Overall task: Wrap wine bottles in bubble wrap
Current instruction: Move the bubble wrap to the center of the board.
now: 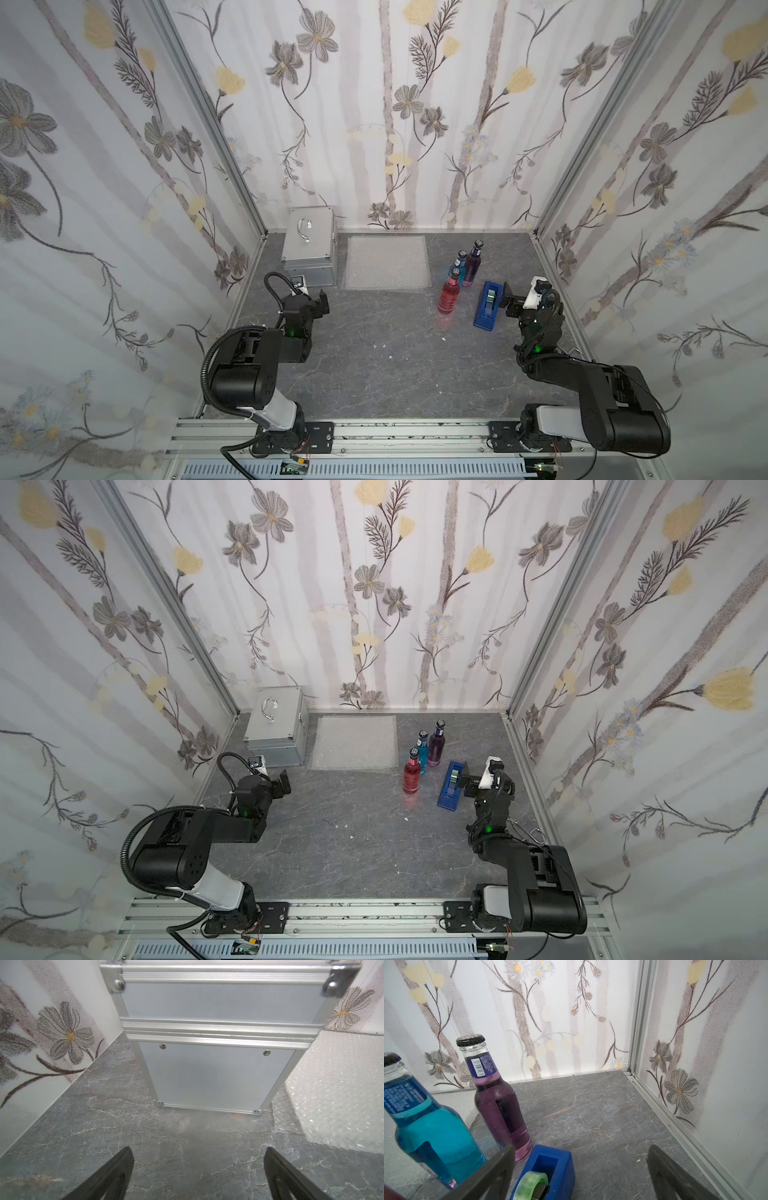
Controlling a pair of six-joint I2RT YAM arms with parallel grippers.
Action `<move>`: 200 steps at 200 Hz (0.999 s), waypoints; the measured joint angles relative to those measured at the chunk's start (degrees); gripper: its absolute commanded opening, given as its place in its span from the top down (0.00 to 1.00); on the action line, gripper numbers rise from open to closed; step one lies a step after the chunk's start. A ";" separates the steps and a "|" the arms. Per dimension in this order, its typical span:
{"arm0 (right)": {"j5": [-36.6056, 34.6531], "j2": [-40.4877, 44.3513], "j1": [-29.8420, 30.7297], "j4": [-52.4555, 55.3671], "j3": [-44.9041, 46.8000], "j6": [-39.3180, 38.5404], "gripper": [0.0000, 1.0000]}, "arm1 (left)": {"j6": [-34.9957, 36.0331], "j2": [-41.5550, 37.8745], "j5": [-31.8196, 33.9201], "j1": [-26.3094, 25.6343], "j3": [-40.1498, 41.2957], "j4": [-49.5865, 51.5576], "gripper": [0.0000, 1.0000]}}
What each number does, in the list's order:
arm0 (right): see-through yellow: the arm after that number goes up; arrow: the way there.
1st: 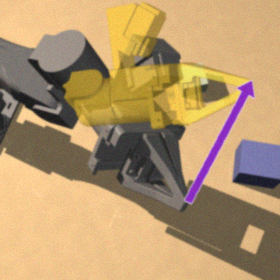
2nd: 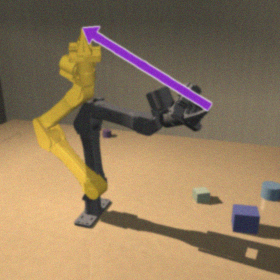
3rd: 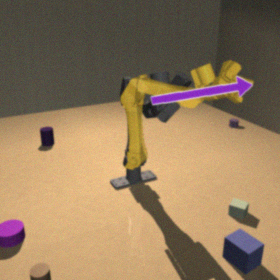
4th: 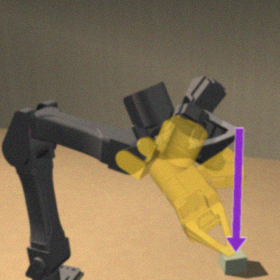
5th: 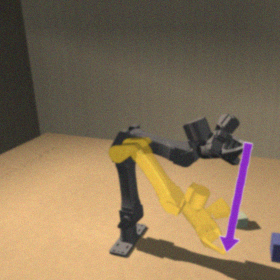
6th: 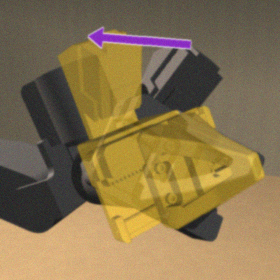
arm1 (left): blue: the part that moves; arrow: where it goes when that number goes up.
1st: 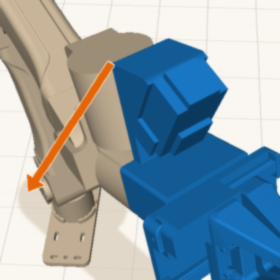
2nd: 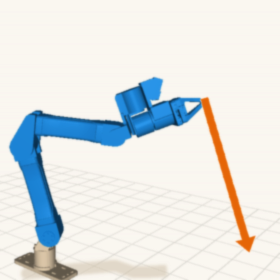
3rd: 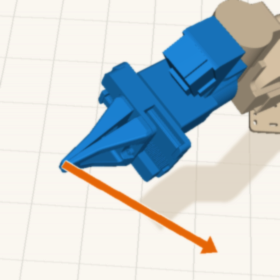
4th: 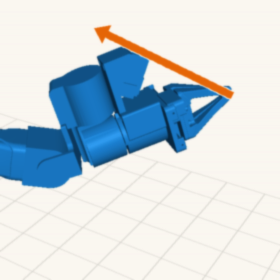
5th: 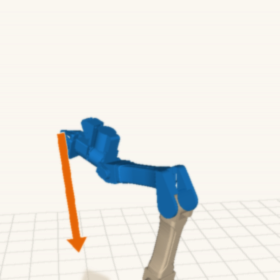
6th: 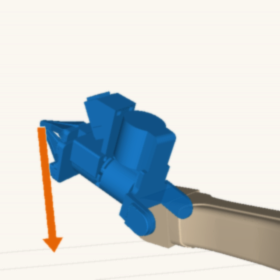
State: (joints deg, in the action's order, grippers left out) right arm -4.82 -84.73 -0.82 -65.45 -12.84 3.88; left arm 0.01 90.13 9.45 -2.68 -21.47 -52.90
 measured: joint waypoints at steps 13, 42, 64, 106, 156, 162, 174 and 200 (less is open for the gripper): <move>0.00 0.00 0.00 0.00 0.00 0.00 0.00 | 0.00 0.00 0.00 0.00 0.00 0.00 0.00; 0.00 0.00 0.00 0.00 0.00 0.00 0.00 | 0.00 0.00 0.00 0.02 0.00 0.00 0.00; 0.00 0.00 0.00 0.00 0.00 0.00 0.00 | 0.00 0.00 0.00 0.02 0.00 0.00 0.00; 0.00 0.00 0.00 0.00 0.00 0.00 0.00 | 0.00 0.00 0.00 0.00 0.00 0.00 0.00; 0.02 2.34 0.00 1.53 -0.39 -0.02 0.00 | 0.37 -4.76 -1.88 0.00 -1.64 5.14 0.00; 0.02 3.23 0.00 2.60 -1.01 -0.02 0.00 | 0.55 -5.95 -2.32 0.00 -2.95 7.02 0.00; -0.24 5.03 0.00 4.81 -2.40 -0.02 0.00 | 1.07 -7.72 -2.91 0.00 -5.73 10.58 0.00; -0.92 10.14 0.00 10.51 -4.87 0.02 0.00 | 1.95 -10.38 -5.27 -0.13 -10.05 18.32 0.00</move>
State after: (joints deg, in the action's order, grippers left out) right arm -5.74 -74.59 -0.82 -54.94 -17.72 3.90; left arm 1.96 79.75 4.19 -2.81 -31.53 -34.59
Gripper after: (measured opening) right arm 0.996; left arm 0.997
